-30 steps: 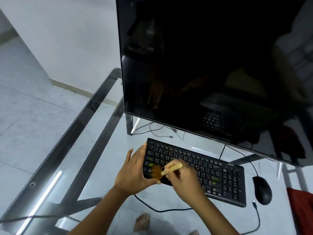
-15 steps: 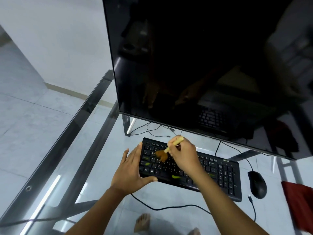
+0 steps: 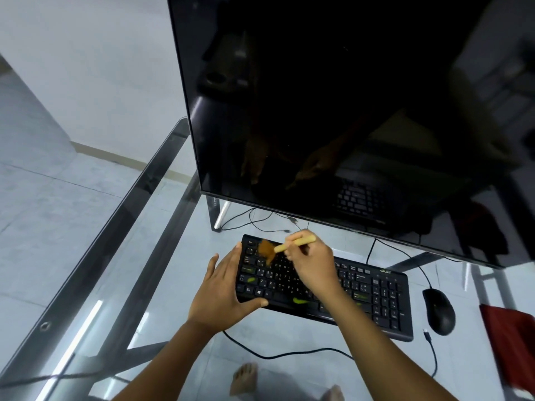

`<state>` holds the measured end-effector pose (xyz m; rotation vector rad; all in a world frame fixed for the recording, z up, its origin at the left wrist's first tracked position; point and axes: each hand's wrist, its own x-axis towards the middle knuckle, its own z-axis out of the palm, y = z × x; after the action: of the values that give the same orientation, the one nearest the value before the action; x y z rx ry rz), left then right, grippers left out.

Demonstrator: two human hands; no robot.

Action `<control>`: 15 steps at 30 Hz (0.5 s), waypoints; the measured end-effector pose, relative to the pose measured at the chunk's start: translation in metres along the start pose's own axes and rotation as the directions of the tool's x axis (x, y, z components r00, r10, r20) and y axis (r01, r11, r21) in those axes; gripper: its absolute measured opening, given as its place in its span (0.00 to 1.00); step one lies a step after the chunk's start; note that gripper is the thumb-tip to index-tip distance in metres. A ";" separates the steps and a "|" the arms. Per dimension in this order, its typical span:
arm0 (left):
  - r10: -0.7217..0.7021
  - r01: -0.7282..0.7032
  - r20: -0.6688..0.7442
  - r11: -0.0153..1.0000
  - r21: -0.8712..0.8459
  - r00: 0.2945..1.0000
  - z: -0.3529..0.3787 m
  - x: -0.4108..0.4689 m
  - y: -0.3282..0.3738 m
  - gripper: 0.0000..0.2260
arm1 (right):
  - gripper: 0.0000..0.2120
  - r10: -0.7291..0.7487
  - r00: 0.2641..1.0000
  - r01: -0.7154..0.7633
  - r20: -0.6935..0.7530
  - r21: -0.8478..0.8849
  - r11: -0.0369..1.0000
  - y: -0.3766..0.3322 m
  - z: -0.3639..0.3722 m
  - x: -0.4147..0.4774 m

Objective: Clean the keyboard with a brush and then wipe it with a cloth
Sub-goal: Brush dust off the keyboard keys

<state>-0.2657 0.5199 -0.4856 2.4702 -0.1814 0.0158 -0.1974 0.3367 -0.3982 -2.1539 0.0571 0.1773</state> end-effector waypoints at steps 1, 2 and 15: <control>-0.001 0.001 0.001 1.000 -0.001 1.000 0.000 0.000 0.000 0.52 | 0.09 -0.009 0.995 0.011 -0.098 0.010 1.000 0.004 -0.006 0.000; -0.004 0.004 -0.002 1.000 -0.002 1.000 0.000 0.000 0.000 0.52 | 0.09 0.003 0.992 0.002 -0.129 0.038 0.999 0.007 -0.012 0.001; -0.010 0.010 0.012 1.000 0.001 1.000 0.000 0.001 -0.001 0.51 | 0.08 0.025 0.996 -0.026 -0.086 -0.011 1.000 0.025 -0.037 -0.014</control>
<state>-0.2647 0.5201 -0.4860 2.4730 -0.1741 -0.0033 -0.2103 0.2914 -0.3966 -2.1733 0.1340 0.1002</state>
